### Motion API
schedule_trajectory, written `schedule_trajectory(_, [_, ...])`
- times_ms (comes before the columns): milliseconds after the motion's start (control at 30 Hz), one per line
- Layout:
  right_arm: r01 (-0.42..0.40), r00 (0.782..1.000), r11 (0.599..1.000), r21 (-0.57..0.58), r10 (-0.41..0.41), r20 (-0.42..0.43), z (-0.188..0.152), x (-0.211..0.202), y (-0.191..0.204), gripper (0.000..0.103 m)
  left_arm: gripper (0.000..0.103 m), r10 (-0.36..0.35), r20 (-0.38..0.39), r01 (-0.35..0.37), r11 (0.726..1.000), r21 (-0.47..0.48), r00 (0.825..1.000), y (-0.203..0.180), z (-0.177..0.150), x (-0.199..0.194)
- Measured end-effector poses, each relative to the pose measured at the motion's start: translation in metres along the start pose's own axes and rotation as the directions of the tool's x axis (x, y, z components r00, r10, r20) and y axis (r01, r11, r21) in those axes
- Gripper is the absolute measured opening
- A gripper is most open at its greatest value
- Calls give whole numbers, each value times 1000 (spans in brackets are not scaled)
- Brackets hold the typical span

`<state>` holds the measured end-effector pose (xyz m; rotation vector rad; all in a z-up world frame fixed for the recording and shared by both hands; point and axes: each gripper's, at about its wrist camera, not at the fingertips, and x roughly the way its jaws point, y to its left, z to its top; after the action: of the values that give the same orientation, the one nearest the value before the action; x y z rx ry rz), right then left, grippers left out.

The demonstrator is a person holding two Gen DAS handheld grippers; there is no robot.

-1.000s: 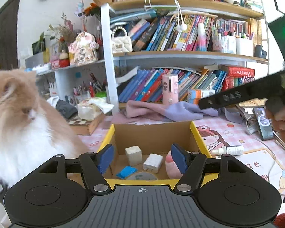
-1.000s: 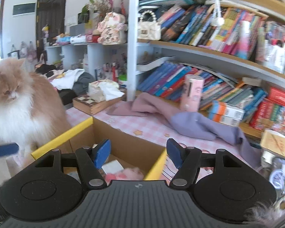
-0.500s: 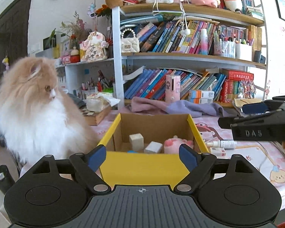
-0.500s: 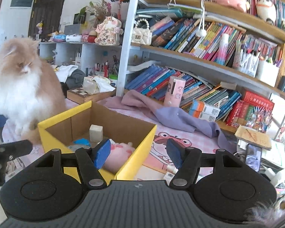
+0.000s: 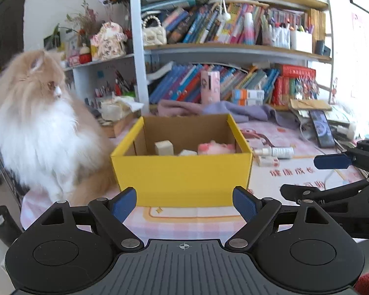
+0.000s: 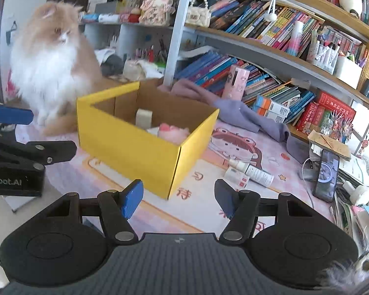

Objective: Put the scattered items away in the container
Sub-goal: 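Lift both open grippers out of the box and back over the table, then move the left gripper to the medicine box while the right approaches the spray bottle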

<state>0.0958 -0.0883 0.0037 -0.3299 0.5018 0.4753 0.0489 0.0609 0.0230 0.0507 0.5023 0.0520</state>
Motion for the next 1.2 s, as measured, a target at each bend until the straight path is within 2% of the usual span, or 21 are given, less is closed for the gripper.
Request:
schedule_trajectory(367, [73,994,995,73,-66,-90,-17,1,-21,62,88,-85,-57,88,995,37,995,-20,-6,14])
schedule_trajectory(567, [91,987,993,76,-80,-139,-24,6,-30,63,88,-178,-136,190,979,76,975,-37,-6,29])
schedule_trajectory(1200, [159,966,976,147,-123,-227,-38,29,-96,63,88,-290,-191,320,935,151,938,-99,11,73])
